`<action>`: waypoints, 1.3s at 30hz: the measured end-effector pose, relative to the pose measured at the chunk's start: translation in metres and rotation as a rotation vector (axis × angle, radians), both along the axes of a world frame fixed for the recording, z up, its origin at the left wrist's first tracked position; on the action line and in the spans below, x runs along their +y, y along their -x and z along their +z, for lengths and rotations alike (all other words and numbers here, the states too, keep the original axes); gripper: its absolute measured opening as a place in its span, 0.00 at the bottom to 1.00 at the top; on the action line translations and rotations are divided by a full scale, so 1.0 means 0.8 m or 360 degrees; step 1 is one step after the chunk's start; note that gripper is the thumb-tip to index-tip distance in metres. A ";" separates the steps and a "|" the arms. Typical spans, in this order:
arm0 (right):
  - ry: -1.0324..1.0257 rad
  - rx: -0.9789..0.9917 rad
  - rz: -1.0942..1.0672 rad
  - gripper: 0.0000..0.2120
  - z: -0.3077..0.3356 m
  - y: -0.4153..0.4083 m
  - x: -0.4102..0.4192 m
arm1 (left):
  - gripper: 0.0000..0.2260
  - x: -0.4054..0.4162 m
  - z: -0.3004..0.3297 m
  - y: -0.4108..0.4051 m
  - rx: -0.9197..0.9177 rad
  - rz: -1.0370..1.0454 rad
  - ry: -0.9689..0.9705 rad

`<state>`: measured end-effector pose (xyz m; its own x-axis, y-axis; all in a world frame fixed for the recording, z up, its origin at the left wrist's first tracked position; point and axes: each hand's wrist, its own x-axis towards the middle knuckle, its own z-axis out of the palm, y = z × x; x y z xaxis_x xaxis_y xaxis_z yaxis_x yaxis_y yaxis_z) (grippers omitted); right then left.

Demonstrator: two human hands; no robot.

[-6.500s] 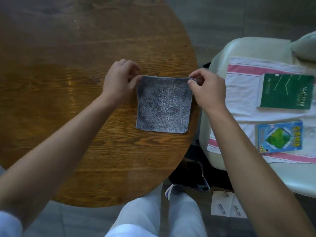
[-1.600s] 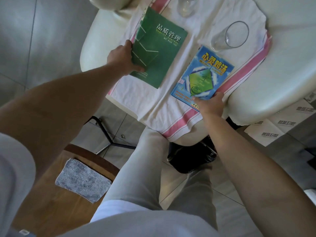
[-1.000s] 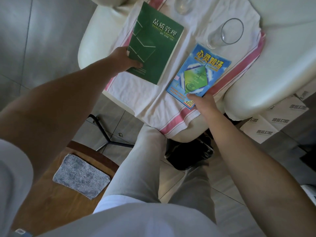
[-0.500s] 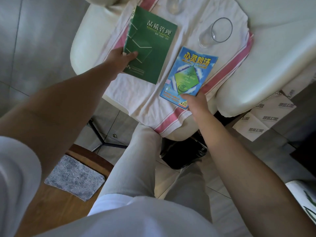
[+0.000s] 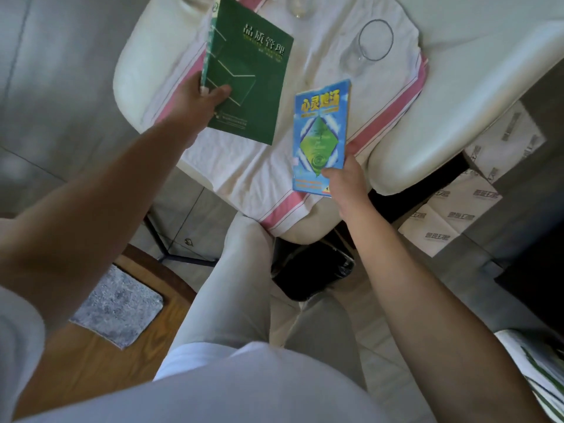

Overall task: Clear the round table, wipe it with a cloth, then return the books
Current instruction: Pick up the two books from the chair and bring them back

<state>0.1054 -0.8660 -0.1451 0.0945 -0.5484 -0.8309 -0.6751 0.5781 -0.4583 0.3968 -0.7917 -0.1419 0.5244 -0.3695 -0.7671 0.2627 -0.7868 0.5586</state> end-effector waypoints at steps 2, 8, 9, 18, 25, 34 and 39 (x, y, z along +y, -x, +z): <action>0.0056 -0.0137 0.0123 0.16 0.029 0.022 0.004 | 0.17 0.020 0.042 0.021 -0.0030 0.0087 0.0147; 0.0263 -0.0297 0.0008 0.13 0.145 0.093 0.013 | 0.12 0.065 0.164 0.110 0.0268 0.0563 0.0582; 0.0249 -0.0287 -0.0015 0.12 0.151 0.097 0.019 | 0.12 0.074 0.176 0.117 0.0370 0.0637 0.0625; 0.0797 -0.1051 0.0022 0.13 0.441 0.211 0.021 | 0.39 0.123 0.443 0.278 0.0533 0.0568 0.1439; 0.0967 -0.1873 -0.0149 0.20 0.609 0.303 0.075 | 0.24 0.207 0.640 0.404 0.0538 0.0526 0.1886; 0.1417 -0.1706 0.0052 0.30 0.665 0.364 0.147 | 0.12 0.278 0.695 0.525 0.0380 0.0759 0.1729; 0.1415 -0.1708 0.0137 0.32 0.688 0.381 0.171 | 0.27 0.318 0.715 0.531 0.0113 0.0721 0.1852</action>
<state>-0.1997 -0.7291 0.4050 0.5152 -0.8076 0.2870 0.2172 -0.2009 -0.9552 -0.0280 -0.5370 0.4302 0.7525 -0.6439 -0.1384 0.4383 0.3328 0.8350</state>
